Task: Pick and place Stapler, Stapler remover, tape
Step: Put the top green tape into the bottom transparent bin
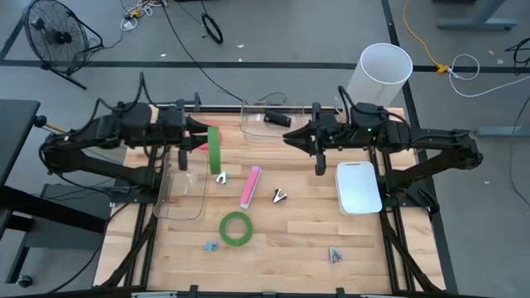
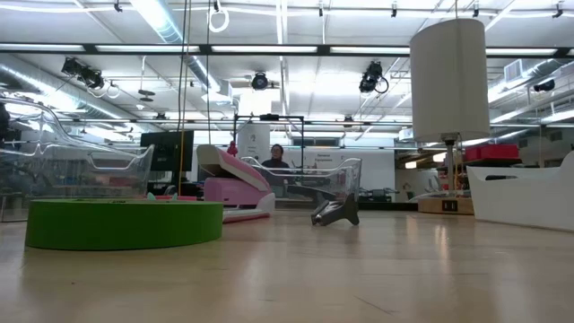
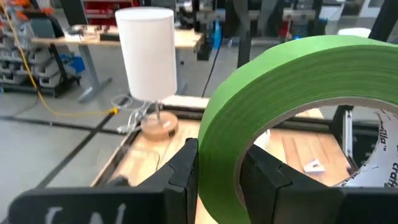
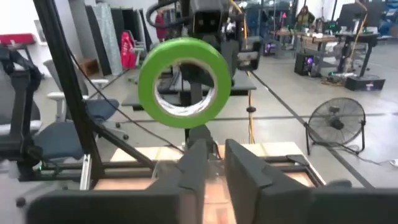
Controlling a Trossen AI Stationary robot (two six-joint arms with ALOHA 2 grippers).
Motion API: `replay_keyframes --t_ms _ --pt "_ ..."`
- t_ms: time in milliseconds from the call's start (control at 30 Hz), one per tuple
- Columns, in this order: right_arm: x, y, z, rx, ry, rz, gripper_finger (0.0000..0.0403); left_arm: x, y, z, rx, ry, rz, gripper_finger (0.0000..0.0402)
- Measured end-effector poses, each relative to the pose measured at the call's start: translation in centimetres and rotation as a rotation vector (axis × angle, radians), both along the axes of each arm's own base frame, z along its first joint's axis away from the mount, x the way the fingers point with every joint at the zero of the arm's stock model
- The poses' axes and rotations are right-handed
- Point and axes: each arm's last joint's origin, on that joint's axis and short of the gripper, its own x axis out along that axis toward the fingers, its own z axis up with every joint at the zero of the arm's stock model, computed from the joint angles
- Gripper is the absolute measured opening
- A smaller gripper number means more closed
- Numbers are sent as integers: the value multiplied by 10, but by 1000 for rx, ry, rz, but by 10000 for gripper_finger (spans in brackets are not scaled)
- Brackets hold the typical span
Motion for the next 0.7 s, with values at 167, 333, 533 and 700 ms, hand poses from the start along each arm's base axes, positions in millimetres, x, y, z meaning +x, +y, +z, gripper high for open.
replay_keyframes --t_ms 167,333,533,700 --pt "-18 0 7 -6 1 0 5 -18 -1 -2 -16 39 0 94" --pt "-33 0 13 -7 5 -7 5 -29 -1 -12 -59 138 15 93" --pt "-40 0 14 -7 19 -38 2 -32 -1 -16 -67 189 19 93" --pt "-41 -1 12 1 37 -45 1 -38 -1 -29 -73 337 25 93"
